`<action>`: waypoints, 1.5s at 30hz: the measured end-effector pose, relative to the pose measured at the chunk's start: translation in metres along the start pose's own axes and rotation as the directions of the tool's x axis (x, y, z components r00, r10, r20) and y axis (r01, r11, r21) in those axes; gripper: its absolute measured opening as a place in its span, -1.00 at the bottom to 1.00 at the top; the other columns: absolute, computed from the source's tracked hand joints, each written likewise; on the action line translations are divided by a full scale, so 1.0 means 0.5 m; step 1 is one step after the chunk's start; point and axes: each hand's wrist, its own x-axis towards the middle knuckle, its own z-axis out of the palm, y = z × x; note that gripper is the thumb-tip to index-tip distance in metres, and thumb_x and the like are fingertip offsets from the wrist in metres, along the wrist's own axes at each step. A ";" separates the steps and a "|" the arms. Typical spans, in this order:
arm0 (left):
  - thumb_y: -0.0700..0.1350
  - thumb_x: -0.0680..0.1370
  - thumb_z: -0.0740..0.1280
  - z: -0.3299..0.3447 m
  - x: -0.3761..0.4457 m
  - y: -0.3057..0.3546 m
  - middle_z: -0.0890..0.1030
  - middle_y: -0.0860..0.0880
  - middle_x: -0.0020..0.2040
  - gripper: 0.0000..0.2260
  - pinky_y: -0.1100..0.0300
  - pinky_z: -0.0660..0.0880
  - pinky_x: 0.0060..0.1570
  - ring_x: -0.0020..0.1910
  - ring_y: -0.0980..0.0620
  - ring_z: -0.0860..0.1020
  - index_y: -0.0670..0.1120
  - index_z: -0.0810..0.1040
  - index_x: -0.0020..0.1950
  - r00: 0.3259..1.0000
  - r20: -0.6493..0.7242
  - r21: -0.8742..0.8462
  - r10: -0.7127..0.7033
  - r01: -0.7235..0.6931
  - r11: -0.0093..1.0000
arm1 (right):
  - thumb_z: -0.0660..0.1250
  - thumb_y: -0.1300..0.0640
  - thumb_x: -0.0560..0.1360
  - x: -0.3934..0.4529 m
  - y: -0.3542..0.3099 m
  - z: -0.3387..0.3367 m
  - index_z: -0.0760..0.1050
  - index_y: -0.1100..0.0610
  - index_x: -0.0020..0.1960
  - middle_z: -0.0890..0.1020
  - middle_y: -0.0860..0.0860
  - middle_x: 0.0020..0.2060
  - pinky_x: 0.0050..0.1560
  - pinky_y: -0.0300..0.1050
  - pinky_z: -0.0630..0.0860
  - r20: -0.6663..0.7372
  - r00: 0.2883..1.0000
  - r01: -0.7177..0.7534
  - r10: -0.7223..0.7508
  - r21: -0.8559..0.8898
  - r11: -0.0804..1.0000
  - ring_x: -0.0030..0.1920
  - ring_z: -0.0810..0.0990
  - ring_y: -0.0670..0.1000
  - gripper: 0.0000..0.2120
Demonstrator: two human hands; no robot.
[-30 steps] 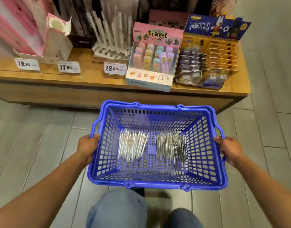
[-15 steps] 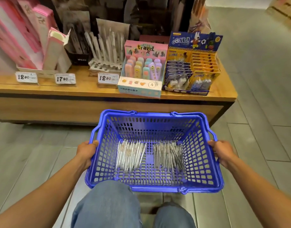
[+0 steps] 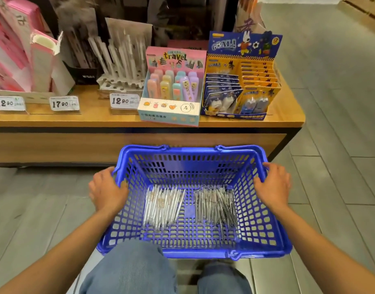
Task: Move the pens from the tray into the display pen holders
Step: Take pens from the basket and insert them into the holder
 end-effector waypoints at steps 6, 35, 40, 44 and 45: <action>-0.21 0.55 0.38 0.085 -0.022 0.071 0.59 -0.11 0.11 -0.77 0.04 0.46 0.09 0.02 -0.04 0.55 -0.12 0.56 0.20 0.946 0.210 -0.303 0.247 -0.178 0.936 | 0.41 0.20 0.45 -0.008 -0.034 0.103 0.57 0.12 0.10 0.61 0.06 0.04 0.12 0.01 0.43 0.216 0.948 0.224 -0.234 0.069 0.972 0.09 0.54 0.13 -0.77; -0.06 0.67 0.21 0.296 -0.053 0.077 0.63 -0.07 0.10 -0.80 0.01 0.55 0.12 0.05 -0.06 0.61 -0.07 0.50 0.25 0.561 0.824 -0.344 -0.077 0.605 0.718 | 0.38 0.07 0.53 -0.058 -0.151 0.331 0.54 0.10 -0.05 0.66 0.01 -0.29 -0.35 -0.29 0.53 0.838 0.541 -0.388 -0.075 0.328 0.861 -0.40 0.61 -0.12 -0.90; 0.02 0.69 0.17 0.302 -0.054 0.070 0.56 -0.16 -0.29 -0.71 0.14 0.47 -0.29 -0.33 -0.03 0.51 -0.17 0.48 0.22 0.423 0.906 -0.333 0.033 0.660 0.673 | 0.36 0.16 0.55 -0.110 -0.192 0.349 0.55 0.12 0.03 0.67 -0.02 -0.37 -0.40 -0.30 0.50 0.845 0.482 -0.430 -0.231 0.458 0.778 -0.40 0.64 -0.06 -0.93; -0.15 0.67 0.20 0.311 -0.043 0.062 0.66 -0.11 -0.08 -0.81 0.26 0.30 -0.51 -0.42 0.09 0.36 -0.15 0.52 0.23 0.520 0.849 -0.334 -0.093 0.664 0.668 | 0.34 0.24 0.54 -0.072 -0.151 0.350 0.58 0.07 -0.09 0.68 -0.03 -0.21 -0.27 -0.23 0.59 0.741 0.665 -0.324 -0.092 0.398 0.858 -0.32 0.64 -0.09 -0.89; -0.17 0.67 0.18 0.311 -0.040 0.061 0.65 -0.11 -0.06 -0.81 0.27 0.30 -0.53 -0.43 0.10 0.34 -0.15 0.54 0.21 0.524 0.845 -0.331 -0.108 0.671 0.664 | 0.32 0.24 0.55 -0.057 -0.131 0.351 0.57 0.04 -0.11 0.66 -0.04 -0.19 -0.24 -0.20 0.60 0.687 0.727 -0.275 -0.002 0.294 0.915 -0.28 0.64 -0.08 -0.87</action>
